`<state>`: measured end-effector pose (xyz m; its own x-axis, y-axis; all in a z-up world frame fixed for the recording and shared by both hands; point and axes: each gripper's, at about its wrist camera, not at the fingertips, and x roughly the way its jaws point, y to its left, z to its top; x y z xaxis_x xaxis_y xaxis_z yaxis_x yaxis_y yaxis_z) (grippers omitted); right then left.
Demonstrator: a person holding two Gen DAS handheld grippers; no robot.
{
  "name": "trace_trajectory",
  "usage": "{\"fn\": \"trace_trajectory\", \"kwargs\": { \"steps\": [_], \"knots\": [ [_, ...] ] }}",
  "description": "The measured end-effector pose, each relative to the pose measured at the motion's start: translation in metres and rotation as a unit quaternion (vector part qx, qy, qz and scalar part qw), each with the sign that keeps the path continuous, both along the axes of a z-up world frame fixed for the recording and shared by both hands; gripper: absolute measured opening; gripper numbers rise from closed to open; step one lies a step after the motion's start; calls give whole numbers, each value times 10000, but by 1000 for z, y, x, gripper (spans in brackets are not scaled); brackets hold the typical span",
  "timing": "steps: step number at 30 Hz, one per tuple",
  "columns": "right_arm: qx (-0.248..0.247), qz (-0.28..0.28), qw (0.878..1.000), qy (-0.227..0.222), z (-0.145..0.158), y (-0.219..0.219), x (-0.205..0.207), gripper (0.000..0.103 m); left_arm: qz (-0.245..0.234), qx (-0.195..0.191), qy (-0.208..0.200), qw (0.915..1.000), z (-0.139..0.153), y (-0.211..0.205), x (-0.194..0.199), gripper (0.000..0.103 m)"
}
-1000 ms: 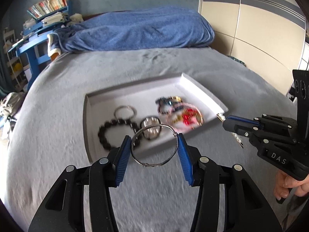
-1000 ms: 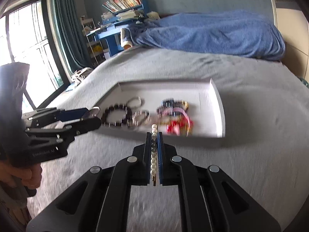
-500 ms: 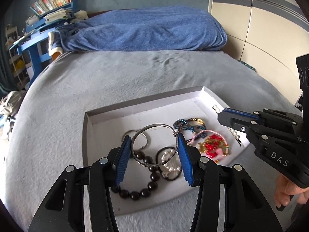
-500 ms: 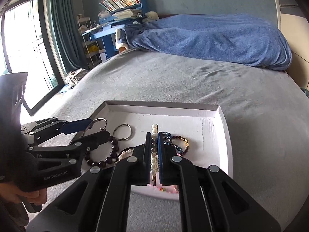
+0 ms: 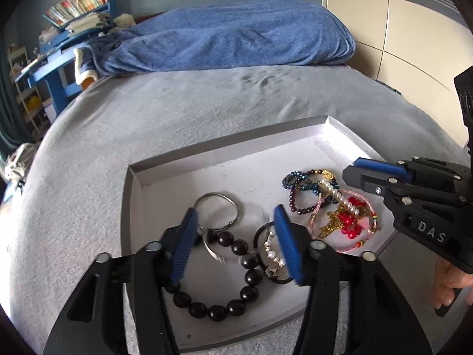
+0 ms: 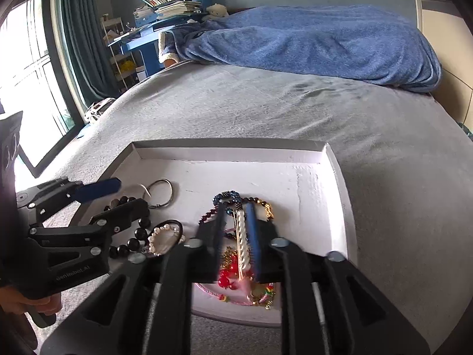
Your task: Organize jewelry
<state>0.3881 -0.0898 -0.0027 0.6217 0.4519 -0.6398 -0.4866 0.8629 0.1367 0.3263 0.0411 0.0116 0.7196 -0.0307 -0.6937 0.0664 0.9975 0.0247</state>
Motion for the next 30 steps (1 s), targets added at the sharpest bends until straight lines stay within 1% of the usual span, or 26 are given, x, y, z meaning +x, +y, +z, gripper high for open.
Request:
{"fn": "trace_trajectory", "kwargs": {
  "steps": [2, 4, 6, 7, 9, 10, 12, 14, 18, 25, 26, 30],
  "knots": [
    [35, -11, 10000, -47, 1, -3, -2, 36, 14, -31, -80, 10000, 2, 1, -4, 74],
    [67, -23, 9999, -90, 2, -6, -6, 41, 25, -70, -157, 9998, 6, 1, -9, 77],
    [86, -60, 9998, -195, 3, -11, -14, 51, 66, -87, -215, 9997, 9, 2, -14, 81],
    [104, -83, 9997, -225, 3, -13, -17, 53, 127, -116, -275, 9995, 10, 3, -18, 83],
    [192, -131, 9993, -299, 3, -20, -25, 60, 235, -238, -417, 9986, 13, 6, -28, 91],
    [209, -151, 9991, -335, 3, -22, -28, 62, 278, -262, -479, 9981, 14, 7, -33, 92],
    [215, -212, 9986, -425, 0, -28, -37, 70, 349, -278, -588, 9973, 13, 7, -42, 95],
    [248, -251, 9983, -458, -3, -34, -46, 71, 372, -280, -625, 9970, 12, 6, -49, 95],
    [315, -281, 9978, -504, -9, -45, -63, 81, 398, -254, -674, 9966, 8, 2, -64, 96],
    [325, -317, 9965, -699, -8, -57, -95, 92, 478, -310, -738, 9956, -2, -4, -99, 96],
    [312, -338, 9960, -762, -7, -58, -101, 96, 486, -332, -740, 9955, -3, -4, -103, 97],
    [243, -332, 9953, -875, -7, -60, -119, 97, 566, -357, -729, 9951, -6, -7, -116, 97]
  ]
}}
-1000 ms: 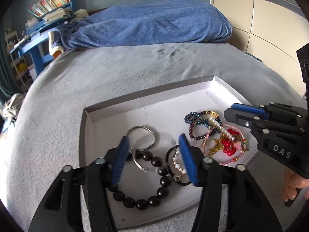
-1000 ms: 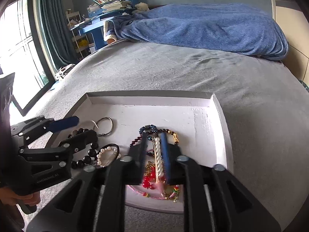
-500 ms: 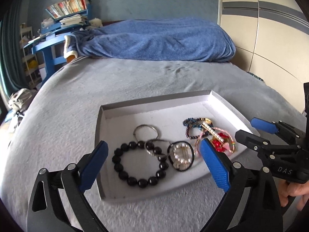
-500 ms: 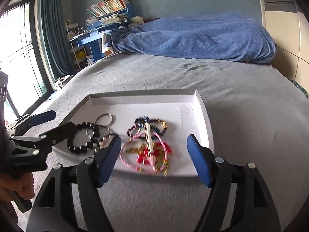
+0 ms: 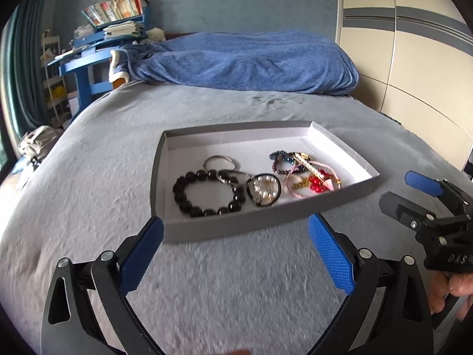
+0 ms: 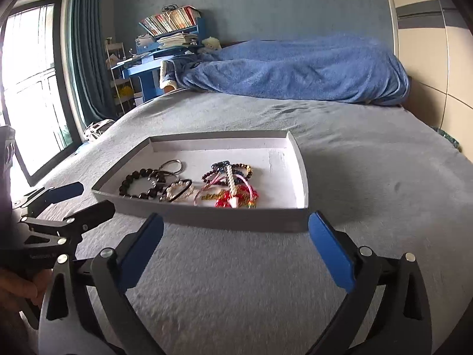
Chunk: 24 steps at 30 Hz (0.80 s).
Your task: Organize jewelry
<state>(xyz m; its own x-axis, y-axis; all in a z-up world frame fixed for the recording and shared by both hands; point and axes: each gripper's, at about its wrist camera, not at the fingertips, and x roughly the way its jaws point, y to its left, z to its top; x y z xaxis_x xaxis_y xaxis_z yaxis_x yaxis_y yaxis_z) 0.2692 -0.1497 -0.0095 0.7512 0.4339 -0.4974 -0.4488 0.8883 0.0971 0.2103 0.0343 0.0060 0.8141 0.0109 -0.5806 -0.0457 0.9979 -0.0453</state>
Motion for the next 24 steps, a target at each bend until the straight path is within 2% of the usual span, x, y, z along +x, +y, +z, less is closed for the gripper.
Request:
{"fn": "trace_trajectory", "kwargs": {
  "steps": [16, 24],
  "knots": [
    [-90, -144, 9994, -315, -8, -9, -47, 97, 231, 181, -312, 9991, -2, -9, -37, 98],
    [-240, -180, 9983, -502, -8, -6, -59, 97, 367, 82, -438, 9983, -2, -3, -51, 98]
  ]
}}
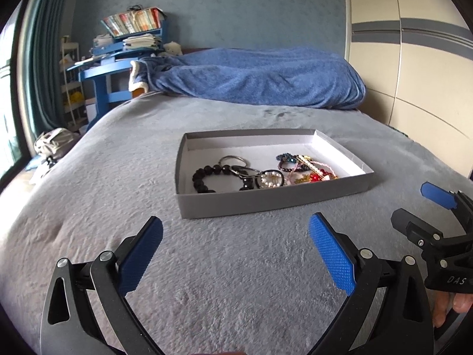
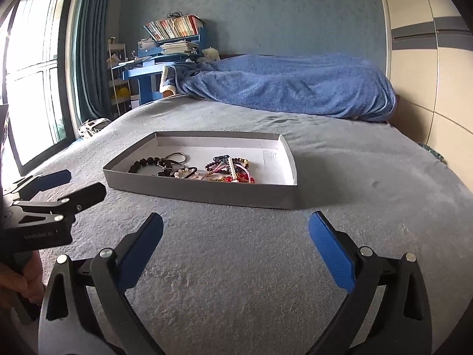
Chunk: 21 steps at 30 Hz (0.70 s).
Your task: Organize jewelry
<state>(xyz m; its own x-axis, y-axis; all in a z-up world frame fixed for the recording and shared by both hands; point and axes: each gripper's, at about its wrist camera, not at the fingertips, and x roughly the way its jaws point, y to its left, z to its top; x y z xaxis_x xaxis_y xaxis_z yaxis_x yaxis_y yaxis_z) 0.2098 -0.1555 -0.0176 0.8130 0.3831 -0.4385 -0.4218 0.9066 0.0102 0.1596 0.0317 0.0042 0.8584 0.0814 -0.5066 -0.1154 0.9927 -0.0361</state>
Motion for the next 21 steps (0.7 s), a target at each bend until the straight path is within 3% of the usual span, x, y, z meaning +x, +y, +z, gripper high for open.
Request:
{"fn": "trace_trajectory", "kwargs": {
  "steps": [21],
  "knots": [
    [81, -40, 9998, -185, 4, -4, -11, 97, 4, 99, -79, 9999, 2, -4, -6, 98]
  ]
}}
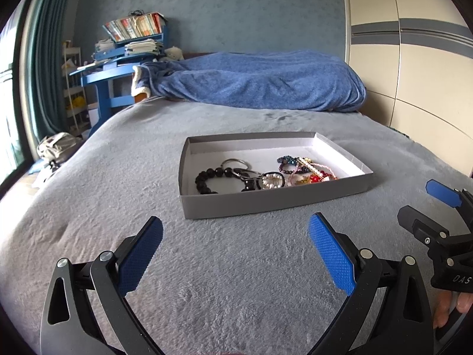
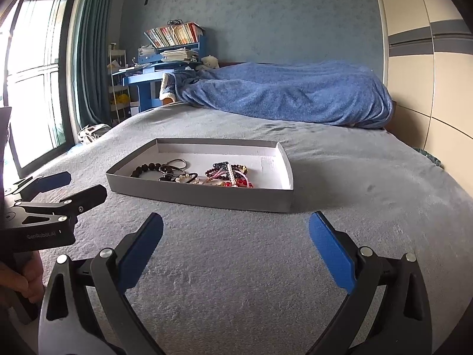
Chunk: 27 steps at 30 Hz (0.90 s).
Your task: Organize jewelry
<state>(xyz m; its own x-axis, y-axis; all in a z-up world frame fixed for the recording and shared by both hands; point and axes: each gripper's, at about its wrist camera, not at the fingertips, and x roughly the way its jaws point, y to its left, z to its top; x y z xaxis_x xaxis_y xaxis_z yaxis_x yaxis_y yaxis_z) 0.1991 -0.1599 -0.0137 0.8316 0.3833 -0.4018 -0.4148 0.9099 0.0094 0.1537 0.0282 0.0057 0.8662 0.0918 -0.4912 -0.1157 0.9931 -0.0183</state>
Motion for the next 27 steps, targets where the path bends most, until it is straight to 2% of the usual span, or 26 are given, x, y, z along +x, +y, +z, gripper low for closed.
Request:
{"fn": "trace_trajectory", "kwargs": {
  "steps": [27],
  "knots": [
    [-3, 17, 10000, -1, 0, 1, -2, 97, -16, 35, 20, 10000, 0, -1, 0, 98]
  ]
}}
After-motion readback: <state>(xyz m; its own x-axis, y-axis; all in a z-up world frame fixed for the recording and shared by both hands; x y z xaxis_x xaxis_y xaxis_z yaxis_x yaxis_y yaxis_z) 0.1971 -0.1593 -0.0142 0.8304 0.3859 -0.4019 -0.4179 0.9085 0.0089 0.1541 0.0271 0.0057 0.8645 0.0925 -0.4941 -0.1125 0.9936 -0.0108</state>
